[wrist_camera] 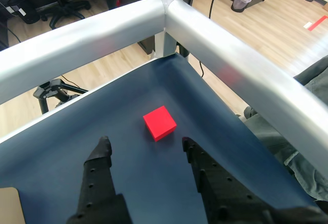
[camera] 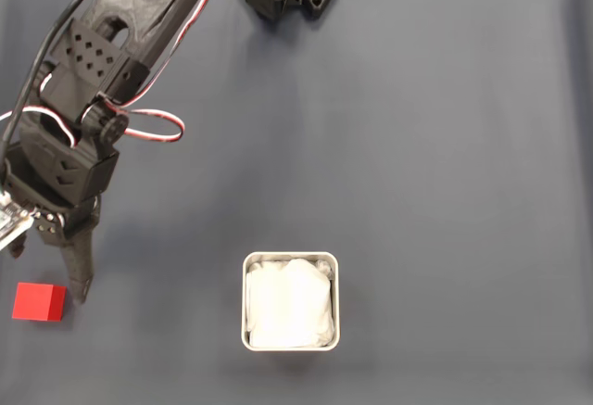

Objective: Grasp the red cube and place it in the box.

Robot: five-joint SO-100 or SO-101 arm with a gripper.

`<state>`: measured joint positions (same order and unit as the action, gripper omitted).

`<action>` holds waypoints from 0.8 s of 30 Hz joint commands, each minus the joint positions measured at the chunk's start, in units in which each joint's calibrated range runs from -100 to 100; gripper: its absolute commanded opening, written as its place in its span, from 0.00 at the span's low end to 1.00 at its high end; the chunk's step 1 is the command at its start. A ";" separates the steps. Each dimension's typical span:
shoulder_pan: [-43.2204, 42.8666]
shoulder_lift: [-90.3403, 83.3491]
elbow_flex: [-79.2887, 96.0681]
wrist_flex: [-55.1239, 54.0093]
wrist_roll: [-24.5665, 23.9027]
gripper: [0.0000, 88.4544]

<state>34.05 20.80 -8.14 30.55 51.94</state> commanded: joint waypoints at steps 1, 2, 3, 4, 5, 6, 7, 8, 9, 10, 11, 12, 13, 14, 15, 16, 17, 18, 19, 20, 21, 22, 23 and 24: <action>-0.17 0.78 -5.00 -1.04 -0.15 0.37; -0.17 1.38 -5.64 -1.04 -0.15 0.37; -0.17 1.99 -6.10 -1.04 -0.15 0.37; -0.17 2.42 -6.55 -1.04 -0.15 0.37; -0.17 3.03 -6.92 -1.04 -0.15 0.37; -0.17 3.55 -7.28 -1.04 -0.15 0.37; -0.17 4.07 -7.65 -1.04 -0.15 0.37; -0.17 4.50 -7.92 -1.04 -0.15 0.37; -0.17 4.85 -8.01 -1.20 -0.20 0.37; -0.17 5.20 -8.10 -1.37 -0.20 0.37; -0.10 5.46 -8.19 -1.37 -0.20 0.37; -0.03 5.80 -8.38 -1.53 -0.20 0.37; 0.04 6.24 -8.56 -1.86 -0.20 0.37; 0.18 6.76 -8.92 -2.19 -0.10 0.37; 0.25 7.36 -9.47 -2.27 -0.10 0.37; 0.25 7.88 -10.20 -2.27 -0.10 0.37; 0.40 8.58 -11.02 -2.27 -0.15 0.37; 0.40 9.18 -11.66 -2.27 -0.15 0.37; 0.40 9.70 -12.21 -2.27 -0.15 0.37; 0.47 10.31 -12.94 -2.27 -0.10 0.37; 0.47 10.92 -13.49 -2.27 -0.10 0.37; 0.54 11.44 -14.03 -2.27 -0.10 0.37; 0.54 11.96 -14.58 -2.27 -0.05 0.37; 0.54 12.39 -15.22 -2.27 -0.05 0.37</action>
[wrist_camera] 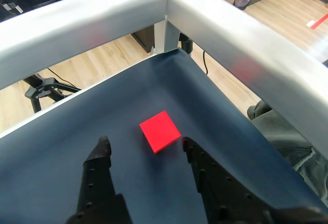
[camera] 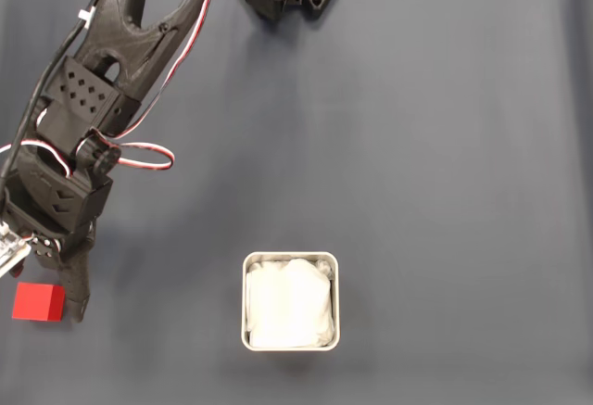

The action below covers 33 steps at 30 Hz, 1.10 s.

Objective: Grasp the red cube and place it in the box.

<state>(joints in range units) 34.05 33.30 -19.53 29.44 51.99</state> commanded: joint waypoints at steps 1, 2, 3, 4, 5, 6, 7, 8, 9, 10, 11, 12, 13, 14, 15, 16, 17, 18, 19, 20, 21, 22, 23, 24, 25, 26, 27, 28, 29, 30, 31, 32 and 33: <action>0.61 0.40 -4.38 -1.16 -0.15 0.37; 0.61 0.92 -5.11 -1.16 -0.20 0.37; 0.61 1.44 -5.84 -1.16 -0.24 0.38; 0.61 3.26 -8.39 -1.16 -0.44 0.38; 0.61 3.61 -8.94 -1.16 -0.49 0.38; 0.61 4.04 -9.48 -1.16 -0.49 0.38; 0.61 4.39 -10.03 -1.16 -0.49 0.38; 0.61 4.82 -10.67 -1.16 -0.54 0.38; 0.54 5.26 -11.22 -1.16 -0.59 0.38; 0.54 5.60 -11.86 -1.16 -0.59 0.38; 0.47 6.12 -12.59 -1.07 -0.59 0.38; 0.47 6.47 -13.23 -0.91 -0.63 0.38; 0.47 6.82 -13.86 -0.75 -0.68 0.38; 0.47 7.16 -14.23 -0.75 -0.73 0.38; 0.47 7.34 -14.50 -0.75 -0.73 0.38; 0.40 7.42 -14.59 -0.75 -0.73 0.38; 0.40 7.60 -14.59 -0.75 -0.73 0.38; 0.32 7.60 -14.59 -0.75 -0.78 0.38; 0.32 7.51 -14.50 -0.66 -0.88 0.38; 0.25 7.25 -14.14 -0.58 -1.03 0.38; 0.18 6.82 -13.68 -0.42 -1.12 0.38; 0.11 6.21 -12.86 -0.42 -1.12 0.38; 0.04 5.52 -11.67 -0.42 -1.12 0.38; -0.10 4.91 -10.58 -0.42 -1.03 0.38; -0.17 4.22 -9.48 -0.42 -0.93 0.38; -0.24 3.44 -8.21 -0.66 -0.83 0.38; -0.31 3.00 -7.39 -0.66 -0.78 0.38; -0.39 2.66 -6.84 -0.58 -0.78 0.38; -0.46 2.31 -6.38 -0.50 -0.78 0.38; -0.46 1.96 -5.84 -0.58 -0.73 0.38; -0.53 1.70 -5.38 -0.66 -0.68 0.38; -0.53 1.44 -5.11 -0.66 -0.59 0.38; -0.53 1.18 -4.74 -0.58 -0.54 0.38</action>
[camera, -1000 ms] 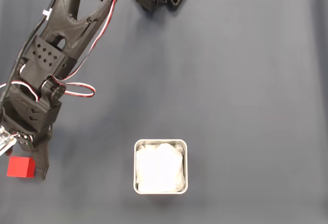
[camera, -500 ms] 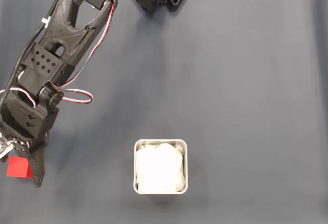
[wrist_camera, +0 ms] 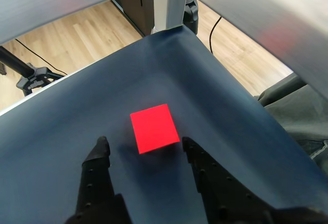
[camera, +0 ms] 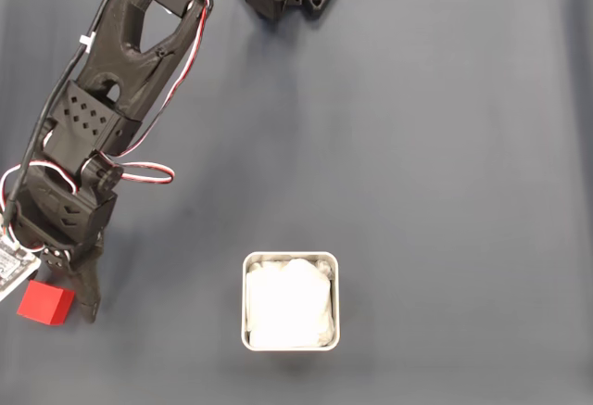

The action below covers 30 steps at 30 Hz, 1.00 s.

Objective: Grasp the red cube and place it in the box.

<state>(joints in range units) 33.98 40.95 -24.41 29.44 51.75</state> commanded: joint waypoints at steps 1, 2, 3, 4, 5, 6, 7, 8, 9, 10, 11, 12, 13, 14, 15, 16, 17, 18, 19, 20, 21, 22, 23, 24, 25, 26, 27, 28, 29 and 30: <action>-0.45 -6.80 0.42 -0.42 -0.24 0.38; -0.45 -7.06 0.87 -0.50 -0.24 0.38; -0.45 -7.32 1.15 -0.50 -0.24 0.38; -0.52 -7.50 1.33 -0.58 -0.29 0.38; -0.52 -7.76 1.69 -0.83 -0.34 0.38; -0.60 -7.93 1.88 -0.91 -0.44 0.38; -0.67 -8.02 1.88 -0.91 -0.54 0.38; -0.74 -8.10 1.88 -0.99 -0.59 0.38; -0.81 -8.10 1.88 -0.99 -0.63 0.38; -0.88 -8.10 1.69 -0.99 -0.78 0.38; -0.88 -8.10 1.51 -0.99 -0.88 0.38; -0.95 -8.10 1.51 -1.07 -0.93 0.38; -1.02 -8.10 1.51 -1.24 -1.03 0.38; -1.09 -8.10 1.42 -1.40 -1.07 0.38; -1.09 -8.10 1.42 -1.65 -1.17 0.38; -1.23 -8.10 1.42 -1.73 -1.22 0.38; -1.38 -8.10 1.33 -1.73 -1.27 0.38; -1.45 -8.10 1.33 -1.73 -1.37 0.38; -1.59 -8.10 1.33 -1.81 -1.42 0.38; -1.73 -8.10 1.33 -1.89 -1.47 0.38; -1.87 -7.93 1.15 -1.98 -1.51 0.38; -2.02 -7.76 0.87 -1.98 -1.66 0.38; -2.09 -7.67 0.51 -1.98 -1.66 0.38; -2.23 -7.50 0.32 -1.98 -1.71 0.38; -2.30 -7.41 0.05 -1.98 -1.71 0.38; -2.37 -7.15 -0.22 -1.98 -1.71 0.38; -2.44 -6.98 -0.50 -1.98 -1.71 0.38; -2.51 -6.80 -0.77 -1.98 -1.66 0.38; -2.58 -6.46 -1.23 -1.98 -1.66 0.38; -2.58 -6.28 -1.59 -1.98 -1.66 0.38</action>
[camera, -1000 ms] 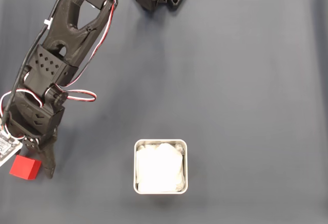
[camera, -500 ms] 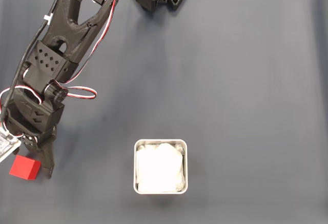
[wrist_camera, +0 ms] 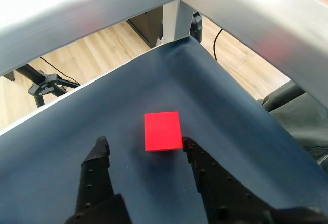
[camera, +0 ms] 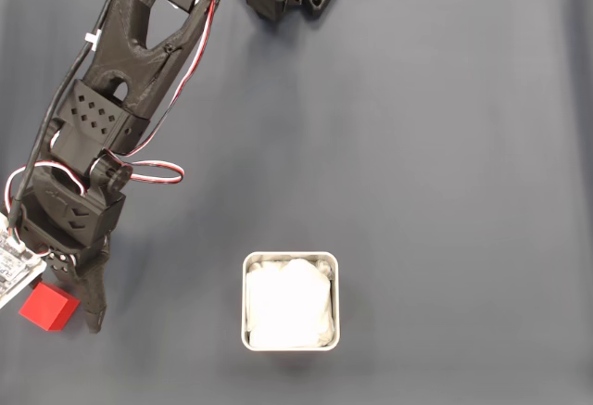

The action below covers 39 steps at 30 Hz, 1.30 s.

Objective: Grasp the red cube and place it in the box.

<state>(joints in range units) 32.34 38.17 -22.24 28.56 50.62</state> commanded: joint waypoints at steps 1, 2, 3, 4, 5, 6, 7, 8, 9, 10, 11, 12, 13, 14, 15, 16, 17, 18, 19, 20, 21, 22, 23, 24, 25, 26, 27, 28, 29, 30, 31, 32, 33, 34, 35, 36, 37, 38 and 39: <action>-1.02 -3.25 -4.04 -1.10 -0.49 0.38; -1.02 -2.99 -4.40 -1.10 -0.49 0.38; -1.02 -2.73 -4.67 -1.10 -0.44 0.38; -1.02 -2.55 -4.86 -1.10 -0.44 0.38; -1.09 -2.47 -4.95 -1.10 -0.44 0.38; -1.09 -2.38 -4.95 -1.10 -0.44 0.38; -1.09 -2.38 -5.04 -1.10 -0.44 0.38; -1.17 -2.21 -5.13 -1.10 -0.44 0.38; -1.17 -2.03 -5.40 -1.10 -0.49 0.38; -1.24 -1.86 -5.68 -1.10 -0.54 0.38; -1.24 -1.60 -6.04 -1.10 -0.54 0.38; -1.24 -1.43 -6.22 -1.10 -0.59 0.38; -1.24 -1.25 -6.50 -1.10 -0.59 0.38; -1.24 -0.99 -6.68 -1.10 -0.54 0.38; -1.24 -0.82 -6.68 -1.10 -0.49 0.37; -1.24 -0.65 -6.86 -1.10 -0.39 0.37; -1.24 -0.30 -6.95 -1.26 -0.34 0.37; -1.17 -0.13 -6.95 -1.51 -0.24 0.37; -1.17 0.13 -6.95 -1.76 -0.20 0.37; -1.17 0.31 -7.05 -1.76 -0.15 0.36; -1.17 0.57 -7.23 -1.76 -0.10 0.36; -1.17 0.83 -7.32 -1.76 0.00 0.36; -1.09 1.09 -7.32 -1.84 0.10 0.36; -1.09 1.26 -7.32 -1.92 0.20 0.36; -1.09 1.52 -7.32 -2.00 0.34 0.36; -1.02 1.87 -7.32 -2.00 0.49 0.36; -0.95 2.04 -7.32 -2.00 0.54 0.36; -0.88 2.30 -7.41 -2.08 0.59 0.36; -0.88 2.47 -7.41 -2.17 0.63 0.36; -0.81 2.65 -7.68 -2.17 0.63 0.36; -0.74 2.82 -7.96 -2.17 0.59 0.36; -0.67 2.91 -8.32 -2.25 0.44 0.36; -0.60 2.99 -8.69 -2.25 0.24 0.37; -0.53 3.08 -8.96 -2.25 0.10 0.37; -0.46 2.99 -9.14 -2.25 0.05 0.37; -0.38 2.91 -9.24 -2.25 0.00 0.37; -0.24 2.82 -9.24 -2.25 -0.05 0.37; -0.17 2.65 -9.33 -2.25 -0.10 0.37; -0.03 2.56 -9.33 -2.25 -0.15 0.37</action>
<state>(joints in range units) 31.90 41.99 -28.66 27.21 50.87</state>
